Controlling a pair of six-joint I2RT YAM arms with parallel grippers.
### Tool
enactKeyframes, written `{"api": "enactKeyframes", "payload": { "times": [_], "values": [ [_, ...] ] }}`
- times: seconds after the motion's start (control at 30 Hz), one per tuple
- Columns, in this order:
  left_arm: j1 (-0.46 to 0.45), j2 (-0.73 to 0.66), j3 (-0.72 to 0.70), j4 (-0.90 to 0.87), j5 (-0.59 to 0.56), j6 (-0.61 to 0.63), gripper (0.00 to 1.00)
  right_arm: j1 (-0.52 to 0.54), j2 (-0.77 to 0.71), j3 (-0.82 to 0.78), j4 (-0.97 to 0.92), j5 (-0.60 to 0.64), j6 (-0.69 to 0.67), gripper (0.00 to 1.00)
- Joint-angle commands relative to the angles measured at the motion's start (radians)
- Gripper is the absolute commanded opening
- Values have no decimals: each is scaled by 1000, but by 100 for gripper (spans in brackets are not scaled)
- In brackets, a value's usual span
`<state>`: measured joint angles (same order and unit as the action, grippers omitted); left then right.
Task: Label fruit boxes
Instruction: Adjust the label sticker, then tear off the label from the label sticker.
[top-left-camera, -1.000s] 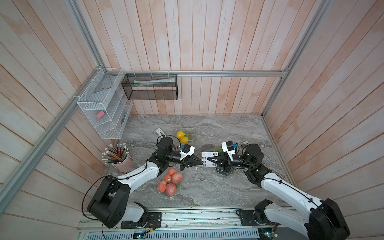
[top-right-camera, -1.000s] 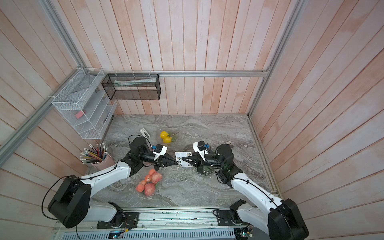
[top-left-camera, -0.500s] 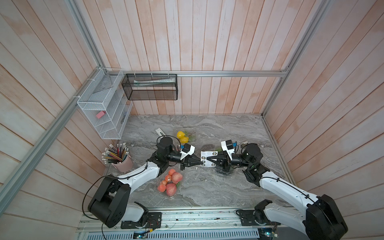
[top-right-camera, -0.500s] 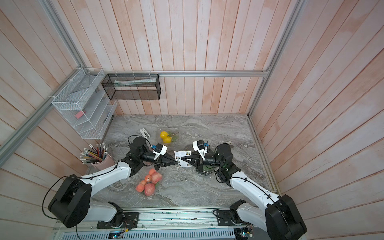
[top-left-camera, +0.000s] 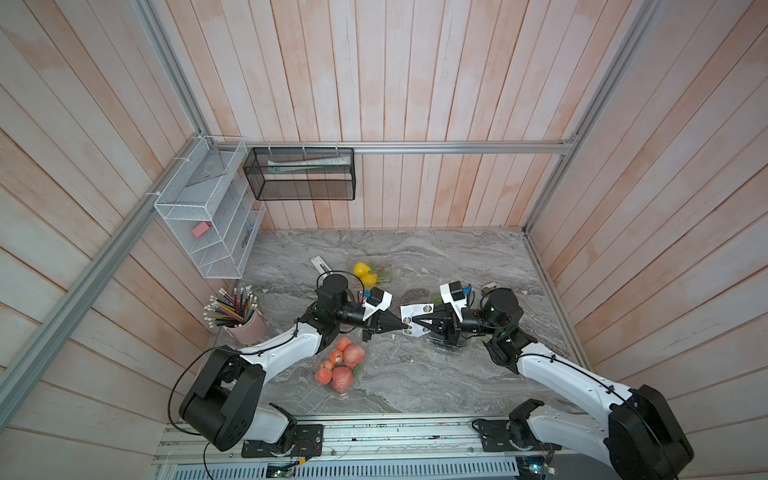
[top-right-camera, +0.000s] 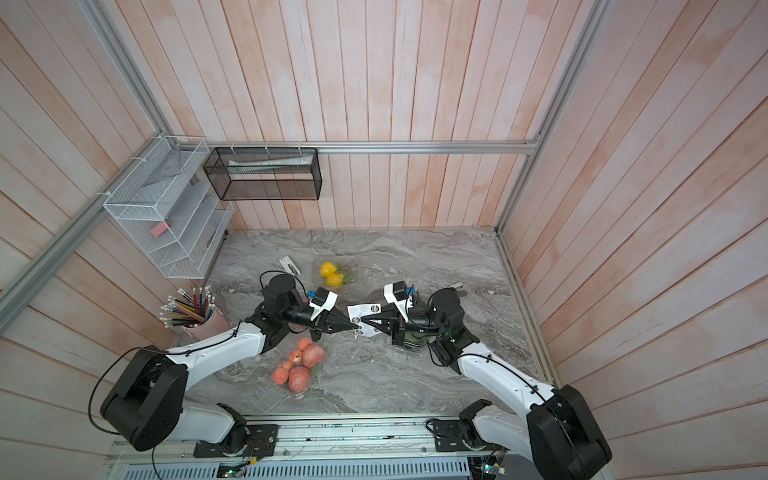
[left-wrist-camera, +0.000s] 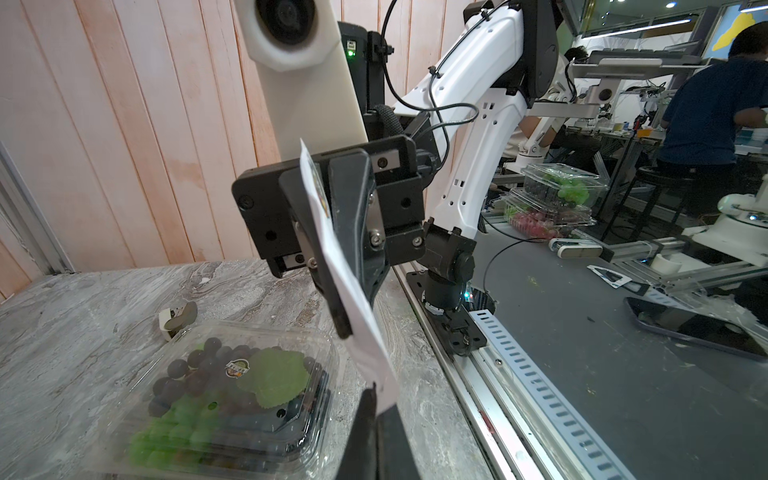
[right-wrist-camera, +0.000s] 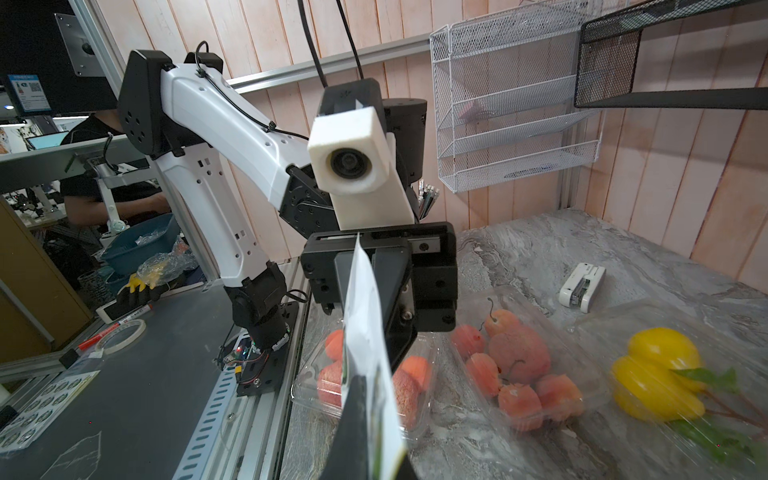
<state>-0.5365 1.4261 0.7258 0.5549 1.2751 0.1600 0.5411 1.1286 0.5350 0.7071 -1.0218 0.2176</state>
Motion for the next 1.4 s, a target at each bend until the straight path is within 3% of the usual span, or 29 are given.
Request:
{"api": "enactKeyframes", "payload": {
  "times": [0.0, 0.13, 0.23, 0.43, 0.6, 0.77, 1.37],
  "values": [
    [-7, 6, 33, 4, -12, 1, 0, 9, 9, -18, 37, -7, 14, 0],
    [-8, -3, 26, -13, -26, 16, 0, 9, -18, -29, 25, 35, 1, 3],
    [-8, -18, 21, -32, -44, 38, 0, 8, -61, -38, -13, 108, -19, 22],
    [-8, -56, -7, -31, -157, 85, 0, 4, -227, -54, -230, 321, -119, 39],
    [-8, -73, -32, -6, -246, 110, 0, 4, -389, -80, -332, 470, -144, 40],
    [-8, -79, -37, 4, -296, 129, 0, 18, -434, -80, -362, 469, -148, 38],
    [-20, -89, -20, -84, -334, 237, 0, 95, -147, -19, -111, 393, -148, 38]
  ]
}}
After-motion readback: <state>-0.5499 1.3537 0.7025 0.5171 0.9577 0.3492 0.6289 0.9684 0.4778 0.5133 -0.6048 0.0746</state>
